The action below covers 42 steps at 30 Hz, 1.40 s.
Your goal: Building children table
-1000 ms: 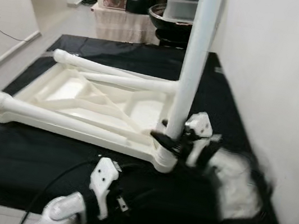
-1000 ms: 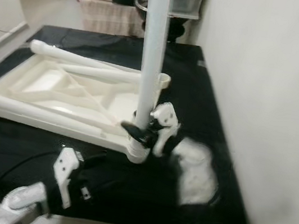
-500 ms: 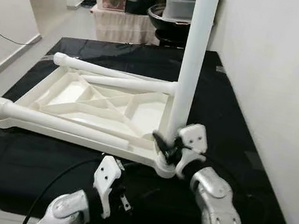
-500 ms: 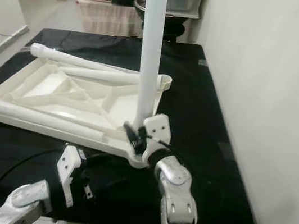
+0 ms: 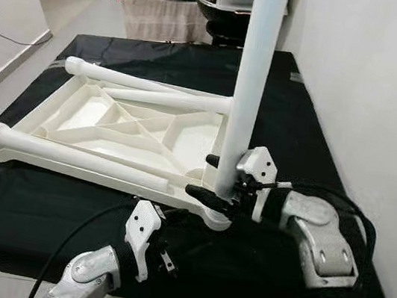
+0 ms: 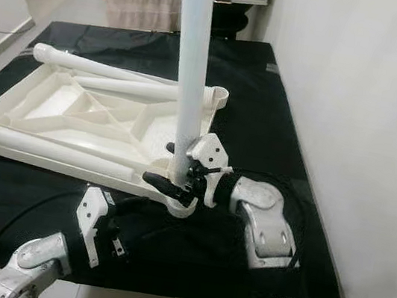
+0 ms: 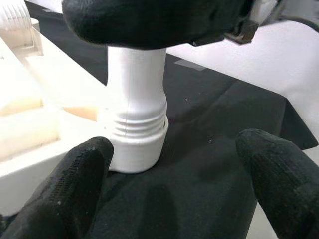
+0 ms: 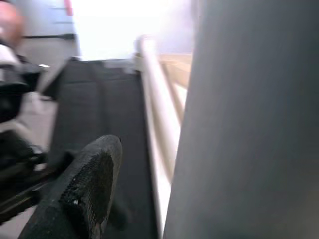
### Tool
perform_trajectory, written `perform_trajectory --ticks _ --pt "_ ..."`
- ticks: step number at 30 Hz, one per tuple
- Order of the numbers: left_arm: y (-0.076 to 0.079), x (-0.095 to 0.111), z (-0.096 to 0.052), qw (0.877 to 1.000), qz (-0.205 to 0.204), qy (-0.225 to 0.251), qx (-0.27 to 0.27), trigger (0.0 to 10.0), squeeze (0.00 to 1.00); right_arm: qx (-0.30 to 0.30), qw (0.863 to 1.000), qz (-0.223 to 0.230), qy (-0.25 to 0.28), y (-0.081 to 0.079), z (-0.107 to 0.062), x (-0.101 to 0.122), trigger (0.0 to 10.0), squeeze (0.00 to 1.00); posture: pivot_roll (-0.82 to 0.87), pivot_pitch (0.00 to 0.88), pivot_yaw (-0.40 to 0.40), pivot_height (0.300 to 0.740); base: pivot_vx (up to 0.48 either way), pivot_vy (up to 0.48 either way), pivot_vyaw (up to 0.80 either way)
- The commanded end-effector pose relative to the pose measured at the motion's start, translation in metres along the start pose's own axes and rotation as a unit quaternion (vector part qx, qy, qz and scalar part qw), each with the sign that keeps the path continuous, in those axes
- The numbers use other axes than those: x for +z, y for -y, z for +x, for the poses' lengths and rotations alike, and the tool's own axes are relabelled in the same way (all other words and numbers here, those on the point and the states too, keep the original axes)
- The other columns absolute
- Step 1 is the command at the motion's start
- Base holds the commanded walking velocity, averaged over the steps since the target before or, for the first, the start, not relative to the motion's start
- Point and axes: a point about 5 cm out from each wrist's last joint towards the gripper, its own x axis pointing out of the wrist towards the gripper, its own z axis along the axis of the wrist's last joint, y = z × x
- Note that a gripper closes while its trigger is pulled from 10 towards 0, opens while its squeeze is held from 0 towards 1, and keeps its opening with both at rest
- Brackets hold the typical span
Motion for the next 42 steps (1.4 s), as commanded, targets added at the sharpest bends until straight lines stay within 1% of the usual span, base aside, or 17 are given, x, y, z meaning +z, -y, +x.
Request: perform_trajectory --ticks 1,2,12,13,18,19,20,21,22,23,24,25,27,29,34,35,42 --pt "-0.001 -0.006 -0.003 1.0 -0.001 -0.015 0.005 10.0 0.0 0.043 0.999 0.007 0.003 -0.006 0.01 -0.002 10.0 0.0 0.0 0.11 0.032 0.74 0.0 0.0 0.0" --pt "-0.001 -0.006 -0.003 1.0 -0.001 -0.015 0.006 10.0 0.0 0.051 0.999 0.015 0.005 -0.001 0.01 -0.002 0.0 0.0 0.01 0.107 0.031 0.74 0.0 0.0 0.0" --pt "-0.003 -0.005 -0.006 0.999 0.002 -0.002 0.044 10.0 0.0 0.032 0.999 0.027 0.003 0.014 -0.003 -0.006 0.0 0.0 0.0 0.113 0.027 0.74 0.0 0.0 0.0" --pt "-0.004 -0.005 -0.007 0.998 -0.001 0.002 0.059 0.0 0.0 -0.012 1.0 0.025 -0.004 0.013 -0.009 -0.012 0.0 0.0 0.0 0.113 0.026 0.74 0.0 0.0 0.0" --pt "-0.006 -0.004 -0.011 0.997 -0.003 0.007 0.077 0.0 0.0 -0.091 0.995 0.042 -0.005 0.011 -0.016 -0.023 0.0 0.0 0.0 0.116 0.017 0.74 0.0 0.0 0.0" --pt "-0.008 -0.003 -0.014 0.996 -0.002 0.008 0.087 0.0 0.0 -0.251 0.966 0.066 -0.01 -0.001 -0.014 -0.039 0.0 0.0 0.0 0.125 0.025 0.74 0.0 0.0 0.0" --pt "-0.008 -0.003 -0.014 0.996 -0.002 0.008 0.087 0.0 0.0 -0.251 0.966 0.066 -0.01 -0.001 -0.014 -0.039 0.0 0.0 0.0 0.125 0.025 0.74 0.0 0.0 0.0" --pt "-0.01 -0.002 -0.018 0.995 0.001 0.009 0.1 0.0 0.0 -0.43 0.897 0.093 -0.032 -0.031 -0.023 -0.057 0.0 0.0 -0.01 0.14 0.039 0.74 0.0 0.0 0.0" --pt "-0.01 -0.002 -0.018 0.995 0.001 0.009 0.1 0.0 0.0 -0.43 0.897 0.093 -0.032 -0.031 -0.023 -0.057 0.0 0.0 -0.01 0.14 0.039 0.74 0.0 0.0 0.0" --pt "-0.01 -0.001 -0.019 0.995 0.003 0.007 0.103 0.0 0.0 -0.446 0.889 0.1 -0.041 -0.046 -0.022 -0.06 0.0 0.0 -0.01 0.14 0.039 0.74 0.0 0.0 0.0" --pt "-0.01 -0.001 -0.019 0.995 0.003 0.007 0.103 0.0 0.0 -0.446 0.889 0.1 -0.041 -0.046 -0.022 -0.06 0.0 0.0 -0.01 0.14 0.039 0.74 0.0 0.0 0.0" --pt "-0.01 -0.001 -0.02 0.995 0.004 0.007 0.103 0.0 0.0 -0.415 0.903 0.098 -0.046 -0.055 -0.014 -0.061 0.0 0.0 -0.02 0.138 0.046 0.74 0.0 0.0 0.0" --pt "-0.01 -0.001 -0.02 0.995 0.004 0.007 0.103 0.0 0.0 -0.415 0.903 0.098 -0.046 -0.055 -0.014 -0.061 0.0 0.0 -0.02 0.138 0.046 0.74 0.0 0.0 0.0" --pt "-0.007 -0.002 -0.022 0.995 0.006 -0.001 0.096 0.0 0.0 -0.389 0.916 0.089 -0.035 -0.046 -0.005 -0.054 0.0 0.0 -0.02 0.135 0.049 0.74 0.0 0.0 0.0" --pt "-0.005 -0.002 -0.024 0.995 0.01 -0.009 0.1 0.0 0.0 -0.371 0.924 0.086 -0.021 -0.032 0.005 -0.046 0.0 0.0 -0.01 0.138 0.047 0.74 0.0 0.0 0.0" --pt "-0.005 -0.002 -0.024 0.995 0.012 -0.01 0.102 0.0 0.0 -0.356 0.93 0.09 -0.017 -0.031 0.006 -0.045 10.0 0.0 -0.01 0.137 0.045 0.74 0.0 0.0 0.0" --pt "-0.004 -0.003 -0.022 0.995 0.018 -0.016 0.094 0.0 0.0 -0.303 0.947 0.105 0.022 -0.017 0.004 -0.036 10.0 0.0 -0.01 0.132 0.048 0.74 0.0 0.0 0.0"
